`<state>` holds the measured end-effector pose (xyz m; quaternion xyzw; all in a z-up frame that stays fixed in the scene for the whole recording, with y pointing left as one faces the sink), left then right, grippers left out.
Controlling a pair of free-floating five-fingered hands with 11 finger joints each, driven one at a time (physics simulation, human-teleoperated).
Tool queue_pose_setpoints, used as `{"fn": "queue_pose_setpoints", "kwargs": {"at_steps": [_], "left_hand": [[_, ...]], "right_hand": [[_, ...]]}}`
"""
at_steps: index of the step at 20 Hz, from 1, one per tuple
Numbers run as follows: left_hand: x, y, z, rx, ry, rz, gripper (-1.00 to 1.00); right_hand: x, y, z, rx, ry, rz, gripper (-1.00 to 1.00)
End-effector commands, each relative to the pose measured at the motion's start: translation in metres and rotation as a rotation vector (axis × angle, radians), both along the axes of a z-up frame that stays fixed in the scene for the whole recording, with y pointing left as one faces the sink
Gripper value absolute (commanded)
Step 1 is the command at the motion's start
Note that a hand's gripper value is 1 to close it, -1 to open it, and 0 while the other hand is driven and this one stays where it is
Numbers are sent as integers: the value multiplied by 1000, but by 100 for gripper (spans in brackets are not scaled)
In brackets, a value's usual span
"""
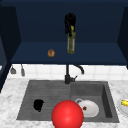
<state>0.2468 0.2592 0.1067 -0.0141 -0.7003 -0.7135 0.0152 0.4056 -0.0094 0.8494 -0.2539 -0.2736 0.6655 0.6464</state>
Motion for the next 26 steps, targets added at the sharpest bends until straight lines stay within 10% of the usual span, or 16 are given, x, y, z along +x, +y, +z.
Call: {"fn": "queue_pose_setpoints", "kwargs": {"at_steps": [1, 26], "left_hand": [[0, 0, 0, 0, 0, 0, 0], [0, 0, 0, 0, 0, 0, 0]], "right_hand": [[25, -5, -16, -36, 0, 40, 100], [177, -46, -121, -41, -2, 38, 100]]}}
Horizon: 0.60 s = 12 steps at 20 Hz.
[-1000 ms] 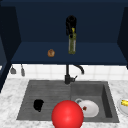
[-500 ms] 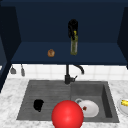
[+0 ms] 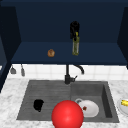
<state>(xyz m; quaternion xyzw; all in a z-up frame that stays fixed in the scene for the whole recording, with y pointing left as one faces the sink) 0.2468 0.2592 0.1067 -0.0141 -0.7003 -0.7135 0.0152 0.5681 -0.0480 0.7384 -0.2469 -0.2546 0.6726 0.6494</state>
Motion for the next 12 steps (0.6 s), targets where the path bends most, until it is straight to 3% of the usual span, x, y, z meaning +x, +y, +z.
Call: {"fn": "queue_pose_setpoints", "kwargs": {"at_steps": [1, 8, 12], "left_hand": [[0, 0, 0, 0, 0, 0, 0], [0, 0, 0, 0, 0, 0, 0], [0, 0, 0, 0, 0, 0, 0]], "right_hand": [[20, -8, -9, -18, -20, 38, 100], [45, -10, -4, -9, 84, 30, 100], [13, -8, 1, 6, 52, 19, 100]]}}
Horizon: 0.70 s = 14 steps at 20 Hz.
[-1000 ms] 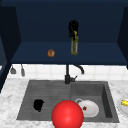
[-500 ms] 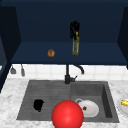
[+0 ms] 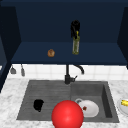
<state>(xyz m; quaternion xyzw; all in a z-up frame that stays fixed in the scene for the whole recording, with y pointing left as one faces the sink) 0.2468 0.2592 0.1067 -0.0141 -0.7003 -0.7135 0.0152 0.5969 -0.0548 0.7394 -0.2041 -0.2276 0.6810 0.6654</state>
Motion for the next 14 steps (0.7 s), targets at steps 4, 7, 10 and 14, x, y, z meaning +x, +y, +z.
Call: {"fn": "queue_pose_setpoints", "kwargs": {"at_steps": [4, 7, 10, 14], "left_hand": [[0, 0, 0, 0, 0, 0, 0], [0, 0, 0, 0, 0, 0, 0], [0, 0, 0, 0, 0, 0, 0], [0, 0, 0, 0, 0, 0, 0]], "right_hand": [[-19, 0, 1, -5, -81, 19, 100], [-19, 0, 1, -5, -81, 13, 100], [-21, 1, 1, -11, -82, 16, 100], [-19, 3, 1, -13, -72, 8, 100]]}}
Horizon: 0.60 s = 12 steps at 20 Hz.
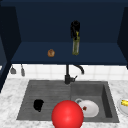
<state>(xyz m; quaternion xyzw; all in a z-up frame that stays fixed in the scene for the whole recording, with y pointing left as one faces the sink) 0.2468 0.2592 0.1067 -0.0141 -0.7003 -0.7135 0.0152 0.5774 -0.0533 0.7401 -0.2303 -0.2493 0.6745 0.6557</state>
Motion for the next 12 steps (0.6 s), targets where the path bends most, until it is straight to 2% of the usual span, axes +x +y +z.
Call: {"fn": "queue_pose_setpoints", "kwargs": {"at_steps": [1, 2, 12], "left_hand": [[0, 0, 0, 0, 0, 0, 0], [0, 0, 0, 0, 0, 0, 0], [0, 0, 0, 0, 0, 0, 0]], "right_hand": [[0, 1, 0, -6, 0, 6, -100], [-1, 2, 4, -28, -17, 14, -100], [2, 1, 22, -36, -9, 24, -100]]}}
